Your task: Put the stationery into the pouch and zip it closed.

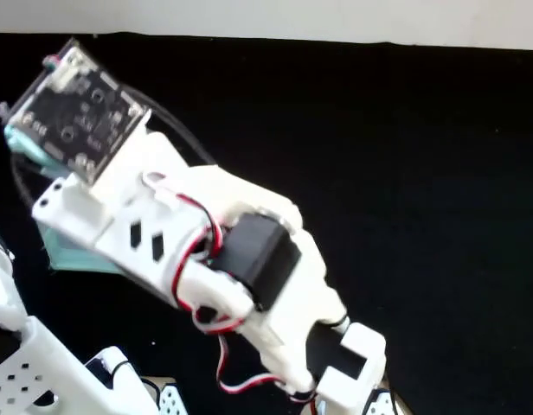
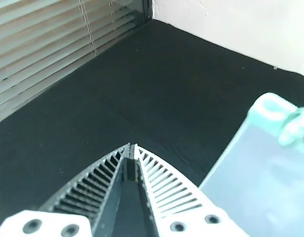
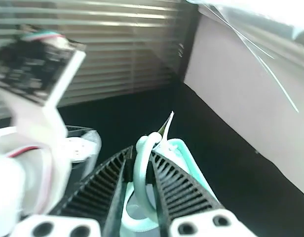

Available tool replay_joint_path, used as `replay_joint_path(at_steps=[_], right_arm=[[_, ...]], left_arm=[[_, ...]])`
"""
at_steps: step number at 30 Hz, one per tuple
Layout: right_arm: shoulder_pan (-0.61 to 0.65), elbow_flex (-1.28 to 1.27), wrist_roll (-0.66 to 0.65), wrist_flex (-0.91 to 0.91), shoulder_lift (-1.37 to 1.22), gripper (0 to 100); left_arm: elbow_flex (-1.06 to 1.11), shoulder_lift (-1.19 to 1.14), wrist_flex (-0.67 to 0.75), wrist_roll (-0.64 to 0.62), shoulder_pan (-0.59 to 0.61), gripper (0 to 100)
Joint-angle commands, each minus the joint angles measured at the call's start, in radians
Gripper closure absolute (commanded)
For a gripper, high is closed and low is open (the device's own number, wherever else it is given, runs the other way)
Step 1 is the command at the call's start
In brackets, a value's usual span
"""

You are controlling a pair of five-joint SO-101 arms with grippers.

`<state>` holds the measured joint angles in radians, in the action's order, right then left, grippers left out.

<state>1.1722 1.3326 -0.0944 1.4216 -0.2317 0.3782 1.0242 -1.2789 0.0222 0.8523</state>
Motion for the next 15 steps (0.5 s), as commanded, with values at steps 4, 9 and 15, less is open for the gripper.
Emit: replay_joint_path(at_steps=[4,9,15], right_arm=[[0.028,0.051,-0.011,0.007,0.007,99.0],[0.024,0.051,-0.011,0.007,0.007,99.0],[-0.008,0.051,-0.011,0.007,0.007,99.0]], left_arm=[[-0.038,0.008,0.009,-0.005,0.015,88],[-0.038,0.008,0.009,0.002,0.016,85],[-0.038,0.007,0.014,0.153,0.045,85]])
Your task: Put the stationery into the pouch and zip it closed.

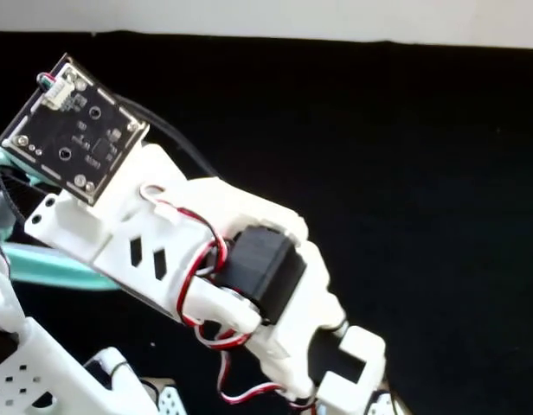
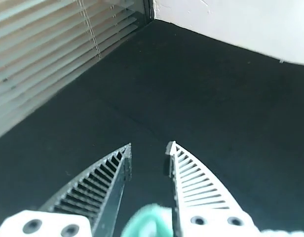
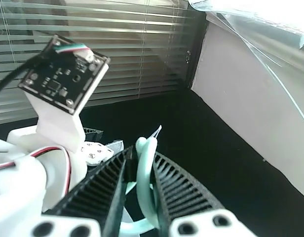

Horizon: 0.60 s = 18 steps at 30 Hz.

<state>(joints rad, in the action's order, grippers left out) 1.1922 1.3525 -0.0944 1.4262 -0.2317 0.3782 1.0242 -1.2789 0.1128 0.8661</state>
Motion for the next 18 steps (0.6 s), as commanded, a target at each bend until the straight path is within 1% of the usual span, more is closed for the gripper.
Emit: replay_joint_path(at_steps=[1,3,6,9,14,18], right_arm=[[-0.039,0.031,-0.011,0.002,0.007,99.0],[-0.061,0.035,-0.011,0.002,0.007,99.0],[-0.068,0.033,-0.011,0.002,0.007,99.0],[-0.07,0.031,-0.011,0.002,0.005,99.0],[-0.081,0.033,-0.011,-0.007,0.002,99.0],[-0.084,0.033,-0.011,-0.007,0.002,99.0]], left_arm=[[-0.039,0.007,0.017,0.086,0.056,85],[-0.039,0.007,0.018,0.124,0.097,85],[-0.039,0.007,0.008,0.158,0.145,80],[-0.05,0.007,-0.012,0.189,0.186,79],[-0.133,0.007,-0.086,0.236,0.2,79],[-0.234,0.007,-0.137,0.239,0.199,79]])
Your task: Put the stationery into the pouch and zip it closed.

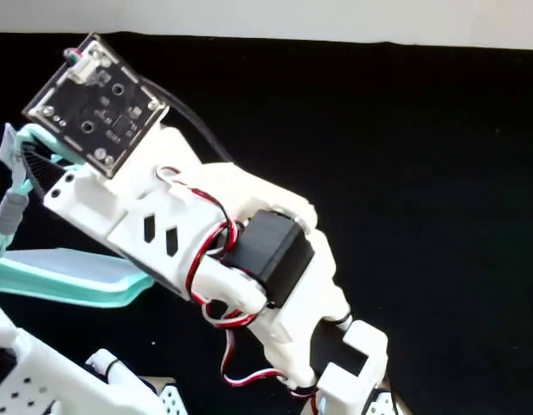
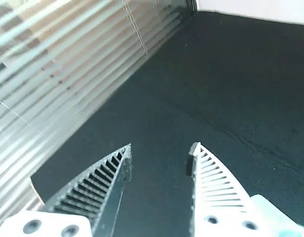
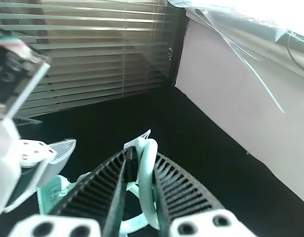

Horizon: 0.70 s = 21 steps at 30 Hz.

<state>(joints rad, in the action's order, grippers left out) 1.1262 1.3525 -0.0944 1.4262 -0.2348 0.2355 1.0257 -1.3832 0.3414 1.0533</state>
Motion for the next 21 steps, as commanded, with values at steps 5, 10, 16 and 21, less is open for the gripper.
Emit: replay_joint_path(at_steps=[5,10,16,21], right_arm=[[-0.018,0.038,-0.011,-0.007,0.005,99.0],[-0.018,0.036,-0.011,-0.001,0.005,99.0],[-0.035,0.031,-0.011,-0.001,0.005,99.0],[-0.044,0.031,-0.011,-0.002,0.005,99.0]], left_arm=[[-0.243,0.005,-0.158,0.12,0.012,79],[-0.303,-0.038,-0.215,0.201,0.047,79],[-0.349,-0.205,-0.207,0.204,0.176,79],[-0.398,-0.331,-0.215,0.204,0.177,79]])
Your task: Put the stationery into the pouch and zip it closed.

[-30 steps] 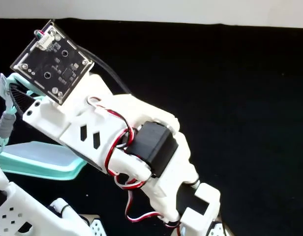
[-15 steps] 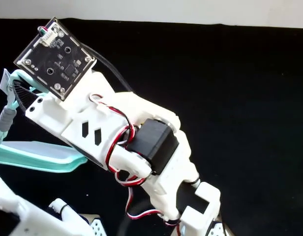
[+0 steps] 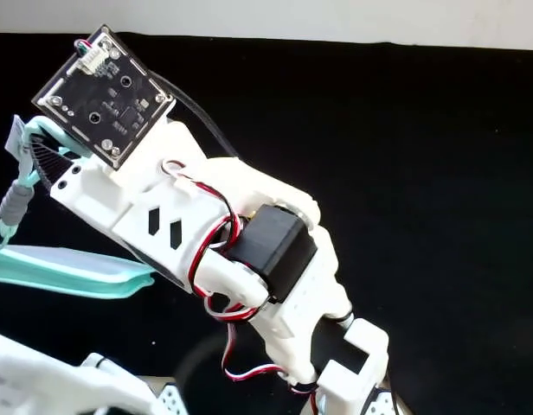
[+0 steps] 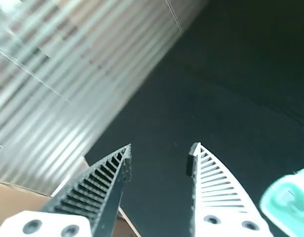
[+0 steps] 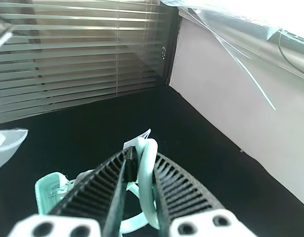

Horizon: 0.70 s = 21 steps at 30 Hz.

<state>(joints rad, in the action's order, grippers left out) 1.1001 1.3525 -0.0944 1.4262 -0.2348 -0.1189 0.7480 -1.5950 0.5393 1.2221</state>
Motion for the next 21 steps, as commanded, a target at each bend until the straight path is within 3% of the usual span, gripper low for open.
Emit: replay_joint_path(at_steps=[1,7,21], right_arm=[[-0.018,0.03,-0.011,-0.002,0.004,99.0],[-0.018,0.03,-0.011,-0.001,0.004,99.0],[-0.019,0.03,-0.011,0.001,0.004,99.0]], left_arm=[[-0.05,-0.067,-0.003,0.006,0.007,79],[-0.091,-0.105,-0.003,0.008,-0.044,79],[-0.124,-0.101,-0.089,0.221,-0.097,79]])
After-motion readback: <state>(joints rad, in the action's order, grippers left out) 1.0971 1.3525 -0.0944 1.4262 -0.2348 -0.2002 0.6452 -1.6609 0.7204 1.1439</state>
